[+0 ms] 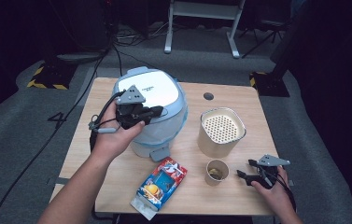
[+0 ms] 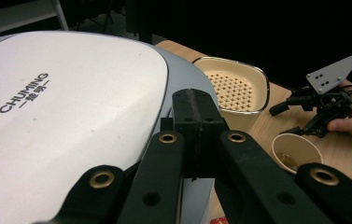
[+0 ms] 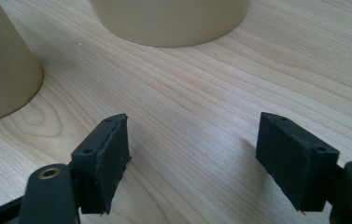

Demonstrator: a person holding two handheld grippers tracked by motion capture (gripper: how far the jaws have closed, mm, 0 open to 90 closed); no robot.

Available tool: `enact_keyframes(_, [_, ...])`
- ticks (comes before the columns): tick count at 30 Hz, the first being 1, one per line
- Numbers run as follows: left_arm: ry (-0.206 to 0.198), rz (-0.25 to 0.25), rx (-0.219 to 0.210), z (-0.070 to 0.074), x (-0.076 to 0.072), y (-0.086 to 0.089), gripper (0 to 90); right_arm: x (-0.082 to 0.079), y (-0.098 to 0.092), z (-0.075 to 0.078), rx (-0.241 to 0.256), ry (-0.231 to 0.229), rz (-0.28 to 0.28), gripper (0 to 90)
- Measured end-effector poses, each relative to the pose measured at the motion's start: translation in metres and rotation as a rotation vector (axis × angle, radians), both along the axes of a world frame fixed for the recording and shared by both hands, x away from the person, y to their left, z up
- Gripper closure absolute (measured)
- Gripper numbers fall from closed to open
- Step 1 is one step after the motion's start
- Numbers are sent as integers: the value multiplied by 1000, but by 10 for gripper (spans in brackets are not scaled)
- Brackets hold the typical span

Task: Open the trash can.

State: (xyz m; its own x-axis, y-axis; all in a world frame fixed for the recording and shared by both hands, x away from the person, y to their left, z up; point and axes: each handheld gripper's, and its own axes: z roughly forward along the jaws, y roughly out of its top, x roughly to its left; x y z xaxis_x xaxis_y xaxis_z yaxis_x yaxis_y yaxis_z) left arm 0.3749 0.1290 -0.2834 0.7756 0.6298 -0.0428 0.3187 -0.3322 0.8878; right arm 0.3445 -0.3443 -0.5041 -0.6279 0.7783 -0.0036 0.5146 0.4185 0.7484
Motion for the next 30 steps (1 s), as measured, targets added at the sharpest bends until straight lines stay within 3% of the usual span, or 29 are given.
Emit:
enact_keyframes(4, [-5, 10, 21, 1, -2, -4, 900, 0, 0, 0, 0, 0, 0, 258])
enact_keyframes(14, [-37, 22, 26, -1, -3, -7, 900, 0, 0, 0, 0, 0, 0, 258])
enact_keyframes(17, [-44, 12, 48, -1, -3, -8, 900, 0, 0, 0, 0, 0, 0, 258])
enact_keyframes(23, [-49, 6, 53, -2, -4, -11, 900, 0, 0, 0, 0, 0, 0, 258])
enact_keyframes(29, [-55, 15, 17, -4, -3, -7, 887, 0, 0, 0, 0, 0, 0, 258])
enact_keyframes(30, [-66, 10, -10, -6, -3, -6, 799, 0, 0, 0, 0, 0, 0, 257])
